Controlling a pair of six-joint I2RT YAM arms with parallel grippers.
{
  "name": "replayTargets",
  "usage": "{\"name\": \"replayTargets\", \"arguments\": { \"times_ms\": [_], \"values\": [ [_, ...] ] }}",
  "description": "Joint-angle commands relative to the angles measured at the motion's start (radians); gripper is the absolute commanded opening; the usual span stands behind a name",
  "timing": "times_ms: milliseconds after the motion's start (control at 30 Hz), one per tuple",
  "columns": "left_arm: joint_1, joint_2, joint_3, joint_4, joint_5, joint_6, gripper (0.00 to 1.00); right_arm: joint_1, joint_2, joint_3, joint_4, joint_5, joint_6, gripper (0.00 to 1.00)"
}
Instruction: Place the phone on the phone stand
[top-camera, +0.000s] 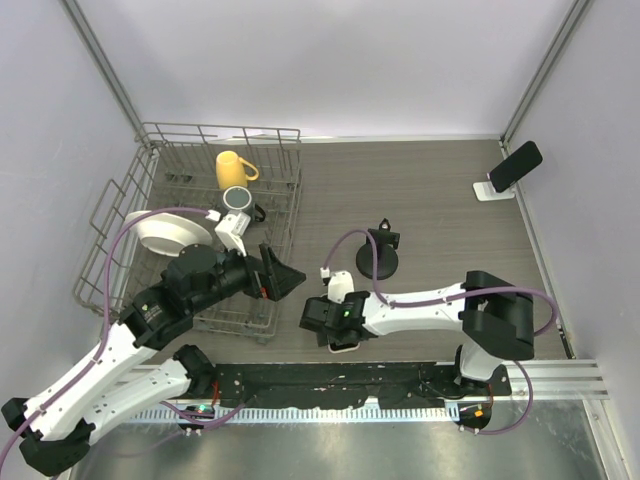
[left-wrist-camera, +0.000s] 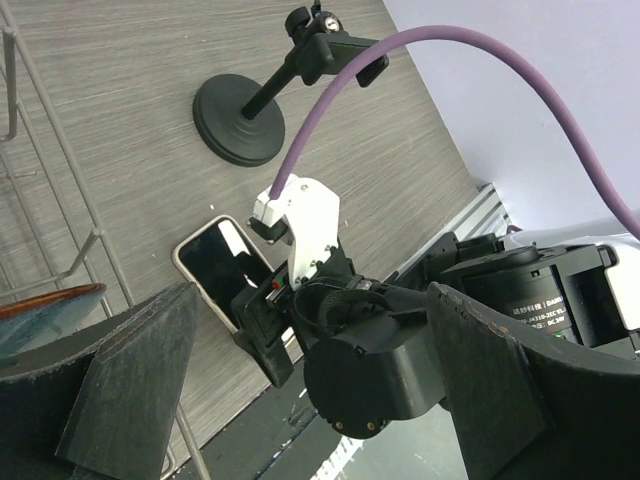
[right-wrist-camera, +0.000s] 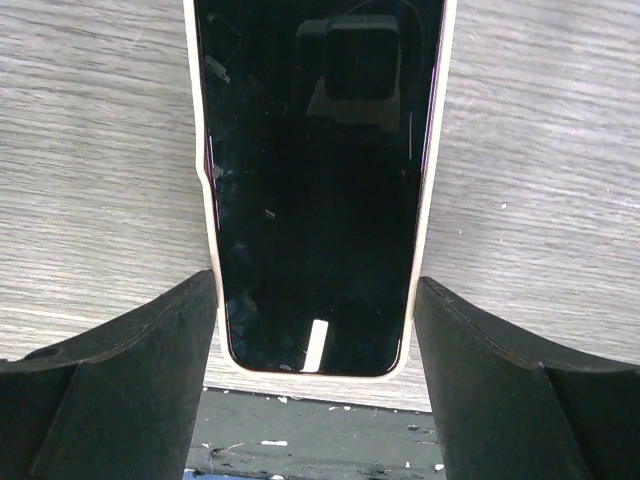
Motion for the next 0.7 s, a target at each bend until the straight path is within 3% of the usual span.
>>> {"name": "replayTargets", "arguments": {
  "times_ms": [0, 33, 100, 333, 667],
  "values": [
    [0.004, -0.012, 0.029, 0.023, -0.012, 0.032, 1.00, -0.004, 0.035, 0.076, -0.009, 0.002, -0.049, 0.77],
    [0.004, -0.012, 0.029, 0.023, -0.014, 0.035, 1.00, -0.007, 0.037, 0.083, -0.014, 0.004, -0.057, 0.83],
    [0.004, -0.009, 0.028, 0.027, -0.014, 0.041, 1.00, -0.033, 0.029, 0.093, -0.014, 0.003, -0.086, 0.84],
    [0.007, 0.003, 0.034, 0.032, -0.012, 0.067, 1.00, -0.109, -0.006, 0.091, 0.046, -0.048, -0.193, 0.84],
    [0.013, 0.006, 0.037, 0.035, -0.009, 0.089, 1.00, -0.113, -0.012, 0.162, 0.006, -0.019, -0.247, 0.84]
  ]
}}
